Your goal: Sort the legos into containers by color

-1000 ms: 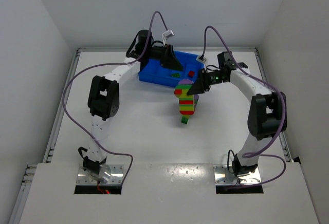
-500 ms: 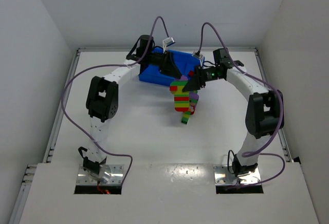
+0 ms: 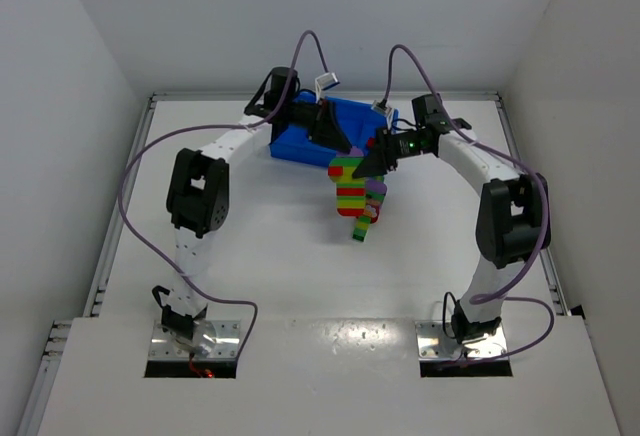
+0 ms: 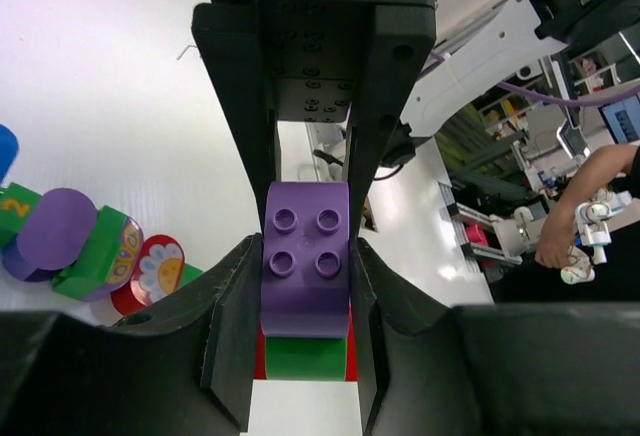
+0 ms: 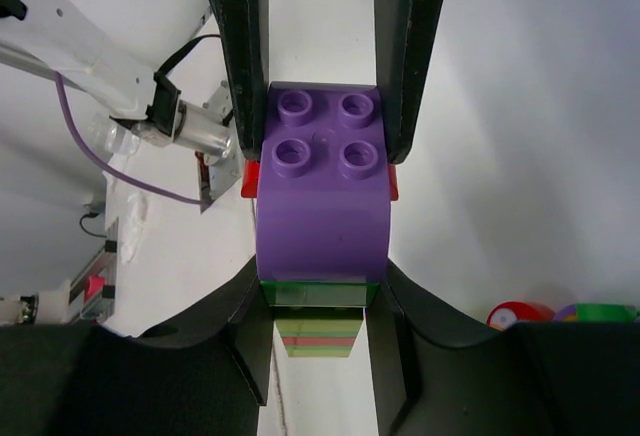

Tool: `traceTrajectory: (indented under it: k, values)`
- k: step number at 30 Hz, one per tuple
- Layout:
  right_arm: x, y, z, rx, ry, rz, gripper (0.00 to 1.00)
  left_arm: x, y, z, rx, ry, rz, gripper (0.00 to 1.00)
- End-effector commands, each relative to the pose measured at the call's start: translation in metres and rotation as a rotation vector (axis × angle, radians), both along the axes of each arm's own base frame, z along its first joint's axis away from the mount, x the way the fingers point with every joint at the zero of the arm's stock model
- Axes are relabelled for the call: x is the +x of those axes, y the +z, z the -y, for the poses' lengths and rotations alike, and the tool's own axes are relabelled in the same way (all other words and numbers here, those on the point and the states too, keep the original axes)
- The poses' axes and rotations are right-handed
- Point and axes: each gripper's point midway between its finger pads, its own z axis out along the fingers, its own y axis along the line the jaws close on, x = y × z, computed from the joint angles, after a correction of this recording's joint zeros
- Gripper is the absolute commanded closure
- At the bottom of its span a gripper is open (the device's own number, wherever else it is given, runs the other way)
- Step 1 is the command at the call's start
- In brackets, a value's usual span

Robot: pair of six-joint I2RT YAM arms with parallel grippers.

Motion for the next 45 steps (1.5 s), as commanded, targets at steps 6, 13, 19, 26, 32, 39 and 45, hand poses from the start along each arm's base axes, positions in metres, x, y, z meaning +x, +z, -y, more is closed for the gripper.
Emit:
traceTrajectory:
  k: [6,13,19,26,32,39,45]
  values:
    - [-0.026,0.010,-0.015,0.047,0.089,0.051,0.98,0.080,0.088,-0.032,-0.108,0.319,0.280,1.00]
    - [-0.028,0.004,-0.012,0.014,0.080,0.059,0.98,0.159,0.049,-0.067,0.116,0.747,0.341,1.00]
    - [-0.022,-0.001,-0.007,-0.015,0.052,0.065,0.98,0.197,-0.025,-0.101,0.444,1.063,0.365,1.00]
    - [-0.008,-0.005,0.002,-0.030,-0.001,0.045,0.98,0.207,-0.061,-0.107,0.570,1.163,0.339,1.00]
    - [0.012,-0.001,0.011,-0.011,-0.068,0.038,0.98,0.210,-0.079,-0.099,0.600,1.157,0.329,1.00]
    - [0.052,0.003,0.039,-0.008,-0.231,0.015,0.98,0.214,-0.101,-0.093,0.608,1.129,0.311,0.96]
    - [0.066,0.010,0.047,0.002,-0.273,0.025,0.98,0.233,-0.112,-0.085,0.584,1.129,0.325,0.95]
